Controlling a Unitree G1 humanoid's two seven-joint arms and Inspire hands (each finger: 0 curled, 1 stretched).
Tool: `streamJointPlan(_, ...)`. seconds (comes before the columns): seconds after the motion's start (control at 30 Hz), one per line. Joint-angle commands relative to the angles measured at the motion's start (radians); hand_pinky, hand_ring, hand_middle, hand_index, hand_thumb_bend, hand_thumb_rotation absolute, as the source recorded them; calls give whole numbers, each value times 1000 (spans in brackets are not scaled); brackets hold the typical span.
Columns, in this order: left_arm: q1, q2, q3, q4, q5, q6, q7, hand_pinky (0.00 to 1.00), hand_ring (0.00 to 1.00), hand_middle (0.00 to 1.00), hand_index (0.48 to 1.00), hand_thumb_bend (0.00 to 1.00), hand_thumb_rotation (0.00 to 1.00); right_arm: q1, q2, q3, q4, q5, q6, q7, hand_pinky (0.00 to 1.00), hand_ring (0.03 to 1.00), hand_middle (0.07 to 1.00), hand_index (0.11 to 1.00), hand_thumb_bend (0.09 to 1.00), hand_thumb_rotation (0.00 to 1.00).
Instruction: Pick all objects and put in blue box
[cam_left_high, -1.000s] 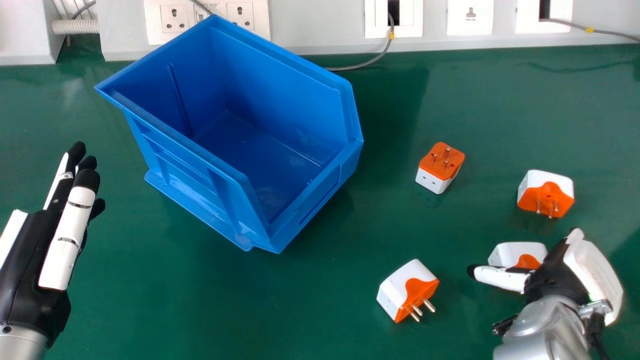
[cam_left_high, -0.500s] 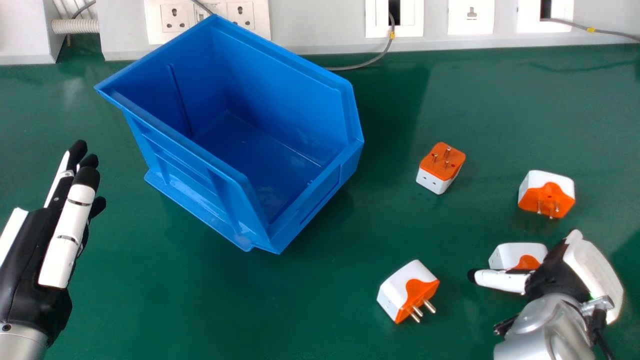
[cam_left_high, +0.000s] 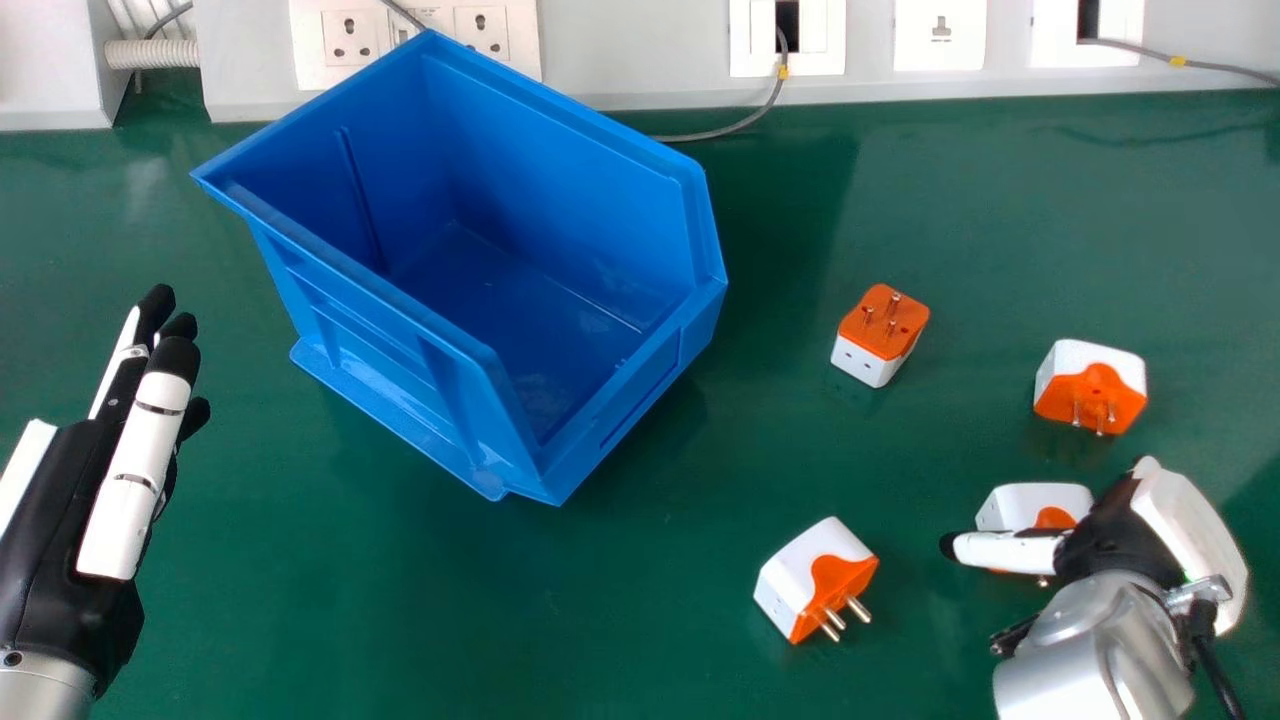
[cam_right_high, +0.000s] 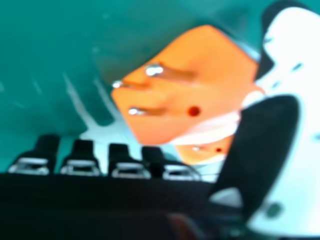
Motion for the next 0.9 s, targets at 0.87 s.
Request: streamJointPlan(0.87,12,3,6,-60,-2,20,20,975,1000,1000,1000,486,1000,-34,-54,4,130,58,0,32,915,956,939,672,658,161)
